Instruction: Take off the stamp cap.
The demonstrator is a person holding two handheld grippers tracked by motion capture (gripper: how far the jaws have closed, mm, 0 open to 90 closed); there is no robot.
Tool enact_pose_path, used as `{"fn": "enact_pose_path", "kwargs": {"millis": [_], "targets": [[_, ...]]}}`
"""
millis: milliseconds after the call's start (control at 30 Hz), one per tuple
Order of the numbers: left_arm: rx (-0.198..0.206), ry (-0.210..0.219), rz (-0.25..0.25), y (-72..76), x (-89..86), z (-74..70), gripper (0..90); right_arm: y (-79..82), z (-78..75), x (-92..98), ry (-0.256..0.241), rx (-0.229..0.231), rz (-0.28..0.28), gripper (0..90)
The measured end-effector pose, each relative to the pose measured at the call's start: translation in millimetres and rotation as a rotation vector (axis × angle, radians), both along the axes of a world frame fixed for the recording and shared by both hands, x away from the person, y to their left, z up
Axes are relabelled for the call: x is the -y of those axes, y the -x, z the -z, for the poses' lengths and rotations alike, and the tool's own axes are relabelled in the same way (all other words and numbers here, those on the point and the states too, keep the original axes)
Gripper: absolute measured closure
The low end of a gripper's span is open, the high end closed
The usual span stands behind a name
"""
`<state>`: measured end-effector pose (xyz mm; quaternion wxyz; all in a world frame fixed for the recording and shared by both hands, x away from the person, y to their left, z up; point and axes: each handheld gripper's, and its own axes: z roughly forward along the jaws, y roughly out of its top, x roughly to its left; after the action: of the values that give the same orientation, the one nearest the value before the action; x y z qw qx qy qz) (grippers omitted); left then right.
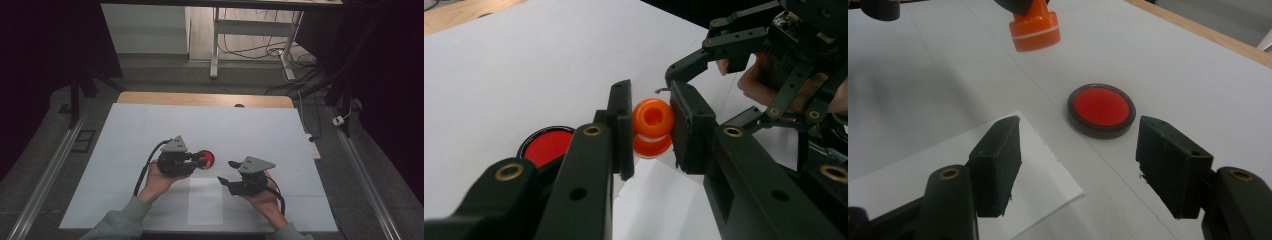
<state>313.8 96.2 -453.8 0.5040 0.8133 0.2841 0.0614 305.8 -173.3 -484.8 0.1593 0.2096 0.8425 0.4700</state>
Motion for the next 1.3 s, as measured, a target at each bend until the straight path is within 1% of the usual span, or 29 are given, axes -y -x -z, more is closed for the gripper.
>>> {"fn": "enact_pose_path", "kwargs": {"millis": [67, 100, 233, 600, 700, 867, 1000, 1033, 1200, 1300], "targets": [[-0.005, 0.004, -0.001, -0.5, -0.5, 0.5, 71.8, -0.9, 1.4, -4.8, 0.0, 0.001, -0.005, 33.7], [-0.004, 0.003, -0.002, -0.5, -0.8, 0.7, 71.8, -1.1, 1.7, -8.4, 0.012, 0.003, -0.009, 33.8], [-0.006, -0.001, -0.001, -0.6, -0.6, 1.5, 71.8, -2.3, 2.2, -13.2, 0.0, 0.007, -0.016, 34.2], [-0.014, -0.001, 0.001, -1.2, 0.1, 3.5, 71.8, -3.3, 0.0, -26.4, 0.001, 0.016, -0.039, 34.6], [-0.015, 0.001, 0.001, -1.2, -0.1, 3.5, 71.8, -3.5, -0.5, -27.8, -0.001, 0.018, -0.038, 34.8], [-0.013, 0.004, 0.001, 0.0, 0.1, 2.6, 71.8, -3.5, -2.3, -32.3, 0.005, 0.037, -0.045, 35.3], [-0.015, 0.0, 0.002, -0.6, 0.2, 3.0, 71.8, -3.7, -1.9, -34.4, 0.0, 0.036, -0.049, 35.9], [-0.016, 0.0, 0.002, -0.6, 0.3, 3.2, 71.8, -3.8, -2.0, -35.3, 0.009, 0.038, -0.048, 36.5], [-0.015, -0.001, 0.005, -0.2, 0.8, 3.2, 71.8, -4.0, -1.9, -37.7, 0.009, 0.042, -0.05, 38.3], [-0.015, -0.002, 0.005, -0.2, 1.4, 3.4, 71.8, -4.5, -1.4, -40.7, 0.006, 0.041, -0.06, 40.0]]}}
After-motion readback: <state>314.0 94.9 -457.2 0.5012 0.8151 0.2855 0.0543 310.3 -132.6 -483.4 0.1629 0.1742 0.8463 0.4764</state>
